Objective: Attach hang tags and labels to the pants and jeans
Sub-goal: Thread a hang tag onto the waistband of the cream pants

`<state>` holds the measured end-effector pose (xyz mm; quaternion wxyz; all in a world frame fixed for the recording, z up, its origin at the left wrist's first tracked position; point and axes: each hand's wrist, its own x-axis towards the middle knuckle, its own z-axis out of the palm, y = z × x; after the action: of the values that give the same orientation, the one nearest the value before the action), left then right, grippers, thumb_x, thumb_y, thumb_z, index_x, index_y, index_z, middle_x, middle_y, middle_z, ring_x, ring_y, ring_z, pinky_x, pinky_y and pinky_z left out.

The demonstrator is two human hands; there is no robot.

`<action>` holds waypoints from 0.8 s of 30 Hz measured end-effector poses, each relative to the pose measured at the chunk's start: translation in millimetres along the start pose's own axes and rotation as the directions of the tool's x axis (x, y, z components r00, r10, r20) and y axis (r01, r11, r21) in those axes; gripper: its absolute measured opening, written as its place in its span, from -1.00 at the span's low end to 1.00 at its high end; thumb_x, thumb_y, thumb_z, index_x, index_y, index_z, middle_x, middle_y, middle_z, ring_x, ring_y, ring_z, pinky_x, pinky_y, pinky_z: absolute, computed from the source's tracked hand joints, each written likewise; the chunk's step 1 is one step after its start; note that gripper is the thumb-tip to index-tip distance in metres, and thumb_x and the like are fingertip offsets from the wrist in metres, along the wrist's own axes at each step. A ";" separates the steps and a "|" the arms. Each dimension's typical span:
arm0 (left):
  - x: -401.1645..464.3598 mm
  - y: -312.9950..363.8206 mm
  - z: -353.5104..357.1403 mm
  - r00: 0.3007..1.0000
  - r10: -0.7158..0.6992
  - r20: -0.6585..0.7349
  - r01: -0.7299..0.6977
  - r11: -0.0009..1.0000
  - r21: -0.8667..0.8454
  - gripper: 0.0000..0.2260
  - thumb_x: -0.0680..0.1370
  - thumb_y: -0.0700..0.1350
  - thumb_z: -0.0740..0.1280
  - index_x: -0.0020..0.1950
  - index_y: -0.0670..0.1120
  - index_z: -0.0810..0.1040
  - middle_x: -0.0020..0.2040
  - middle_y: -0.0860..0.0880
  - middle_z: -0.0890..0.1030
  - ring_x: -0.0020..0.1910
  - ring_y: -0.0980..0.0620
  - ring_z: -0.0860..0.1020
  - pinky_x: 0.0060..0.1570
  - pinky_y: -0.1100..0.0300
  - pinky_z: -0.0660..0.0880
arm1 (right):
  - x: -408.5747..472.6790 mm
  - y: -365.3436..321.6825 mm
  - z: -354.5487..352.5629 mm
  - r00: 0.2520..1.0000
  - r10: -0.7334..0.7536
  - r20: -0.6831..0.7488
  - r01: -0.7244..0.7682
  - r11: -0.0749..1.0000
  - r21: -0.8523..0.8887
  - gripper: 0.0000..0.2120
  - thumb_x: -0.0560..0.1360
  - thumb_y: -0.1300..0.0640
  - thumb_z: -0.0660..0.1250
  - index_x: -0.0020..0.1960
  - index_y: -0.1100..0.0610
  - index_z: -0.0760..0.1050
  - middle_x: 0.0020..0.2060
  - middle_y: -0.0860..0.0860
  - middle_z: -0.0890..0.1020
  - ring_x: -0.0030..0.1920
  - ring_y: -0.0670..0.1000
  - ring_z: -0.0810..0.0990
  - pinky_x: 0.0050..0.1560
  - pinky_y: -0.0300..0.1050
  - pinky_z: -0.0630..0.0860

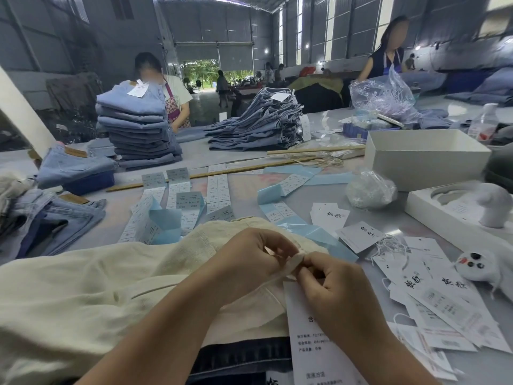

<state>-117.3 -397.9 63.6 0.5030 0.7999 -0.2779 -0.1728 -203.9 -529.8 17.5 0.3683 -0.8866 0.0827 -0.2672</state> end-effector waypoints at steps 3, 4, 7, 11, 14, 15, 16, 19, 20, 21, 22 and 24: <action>0.7 -1.4 -0.3 1.000 0.001 0.019 0.000 0.999 -0.033 -0.96 0.48 -0.21 0.49 -0.11 -0.10 0.73 -0.32 0.07 0.62 -0.49 0.27 0.43 -0.39 0.42 0.36 | 2.1 -1.9 0.5 1.000 0.015 -0.001 -0.015 1.000 0.014 -0.87 0.47 0.09 0.35 -0.24 0.07 0.61 -0.46 -0.07 0.58 -0.39 -0.03 0.51 -0.36 -0.06 0.46; 0.4 -1.3 -0.7 1.000 -0.003 0.030 0.005 0.999 -0.051 -0.97 0.48 -0.21 0.49 -0.11 -0.10 0.73 -0.35 0.09 0.61 -0.50 0.27 0.43 -0.40 0.43 0.36 | 2.5 -2.5 0.5 1.000 0.015 -0.005 -0.015 1.000 0.026 -0.86 0.47 0.09 0.37 -0.23 0.07 0.62 -0.45 -0.07 0.59 -0.39 -0.03 0.52 -0.34 -0.02 0.48; 0.8 -0.9 -6.2 1.000 0.007 0.022 -0.007 1.000 -0.003 -0.95 0.47 -0.17 0.50 -0.12 -0.02 0.74 -0.31 0.10 0.64 -0.46 0.28 0.45 -0.37 0.41 0.40 | 3.0 -4.1 -0.4 1.000 0.009 0.006 -0.009 0.997 0.073 -0.89 0.47 0.10 0.39 -0.20 0.05 0.65 -0.43 -0.09 0.62 -0.38 -0.03 0.53 -0.32 0.00 0.49; 4.8 0.7 -18.3 0.996 0.036 0.077 -0.049 0.982 0.182 -0.85 0.45 -0.12 0.48 -0.07 0.13 0.74 -0.18 0.15 0.69 -0.29 0.27 0.54 -0.24 0.33 0.49 | 4.1 -4.9 -1.9 0.999 -0.008 0.043 0.005 0.997 0.081 -0.91 0.48 0.08 0.39 -0.15 -0.04 0.66 -0.39 -0.16 0.63 -0.36 -0.09 0.54 -0.31 -0.03 0.52; 4.7 -0.8 -19.0 0.993 0.040 0.112 -0.059 0.984 0.167 -0.87 0.42 -0.04 0.47 -0.09 0.16 0.73 -0.15 0.08 0.71 -0.17 0.14 0.61 -0.06 0.16 0.56 | 5.3 -5.3 -2.8 0.998 -0.004 0.057 0.000 0.998 0.070 -0.89 0.48 0.05 0.40 -0.15 -0.15 0.65 -0.38 -0.24 0.62 -0.34 -0.14 0.54 -0.31 -0.13 0.50; 3.9 -2.1 -18.0 0.994 0.049 0.100 -0.064 0.987 0.148 -0.89 0.41 -0.04 0.47 -0.10 0.14 0.73 -0.16 0.07 0.71 -0.16 0.14 0.63 -0.04 0.13 0.57 | 5.7 -5.4 -2.6 0.998 0.002 0.062 -0.006 0.998 0.060 -0.89 0.49 0.04 0.39 -0.15 -0.17 0.65 -0.36 -0.25 0.62 -0.33 -0.15 0.55 -0.30 -0.14 0.51; 3.2 -3.8 -17.0 0.995 0.058 0.085 -0.069 0.989 0.127 -0.90 0.42 -0.05 0.48 -0.11 0.11 0.73 -0.17 0.07 0.71 -0.15 0.13 0.65 -0.01 0.12 0.58 | 6.0 -5.4 -2.3 0.998 0.010 0.061 -0.013 0.999 0.050 -0.90 0.49 0.02 0.39 -0.15 -0.17 0.65 -0.36 -0.24 0.63 -0.31 -0.16 0.56 -0.29 -0.13 0.52; 0.9 -8.8 -14.7 0.995 0.080 0.057 -0.084 0.994 0.066 -0.92 0.43 -0.10 0.47 -0.12 0.05 0.73 -0.18 0.05 0.72 -0.13 0.09 0.67 0.02 0.11 0.60 | 7.2 -5.9 -0.7 0.999 0.023 0.038 -0.024 0.999 0.032 -0.90 0.48 0.00 0.39 -0.19 -0.17 0.64 -0.40 -0.20 0.60 -0.35 -0.14 0.52 -0.31 -0.13 0.49; -0.4 -9.5 -13.7 0.995 0.083 0.053 -0.085 0.996 0.039 -0.92 0.44 -0.12 0.47 -0.12 0.03 0.73 -0.18 0.04 0.72 -0.15 0.11 0.67 -0.01 0.13 0.60 | 8.0 -6.4 -0.4 0.999 0.031 0.033 -0.032 0.999 0.026 -0.90 0.47 0.01 0.40 -0.20 -0.16 0.64 -0.42 -0.18 0.60 -0.35 -0.13 0.52 -0.32 -0.13 0.48; -1.6 -10.0 -12.8 0.995 0.089 0.051 -0.090 0.996 0.024 -0.91 0.45 -0.14 0.46 -0.12 0.02 0.73 -0.18 0.03 0.72 -0.16 0.12 0.66 -0.03 0.17 0.60 | 8.8 -7.0 -0.5 0.999 0.044 0.031 -0.044 0.999 0.021 -0.91 0.46 0.01 0.41 -0.21 -0.14 0.64 -0.43 -0.17 0.59 -0.35 -0.12 0.53 -0.32 -0.12 0.49; -2.1 -10.6 -12.6 0.994 0.098 0.047 -0.099 0.995 0.026 -0.90 0.46 -0.17 0.46 -0.12 0.02 0.73 -0.19 0.04 0.72 -0.17 0.14 0.65 -0.07 0.23 0.59 | 9.7 -7.5 -0.8 0.998 0.056 0.031 -0.057 0.998 0.018 -0.91 0.45 0.00 0.42 -0.22 -0.13 0.64 -0.43 -0.16 0.59 -0.35 -0.12 0.53 -0.31 -0.10 0.50; -3.0 -10.4 -12.4 0.993 0.110 0.035 -0.111 0.992 0.054 -0.88 0.48 -0.19 0.45 -0.11 0.02 0.73 -0.19 0.06 0.71 -0.17 0.16 0.65 -0.10 0.29 0.57 | 11.2 -8.0 -1.6 0.997 0.066 0.029 -0.067 0.998 0.020 -0.90 0.45 -0.04 0.42 -0.24 -0.10 0.65 -0.43 -0.15 0.60 -0.35 -0.11 0.55 -0.29 -0.08 0.51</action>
<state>-110.0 -383.8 59.6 0.4848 0.7942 -0.3344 -0.1495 -195.7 -528.9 28.6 0.3874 -0.8832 0.1041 -0.2431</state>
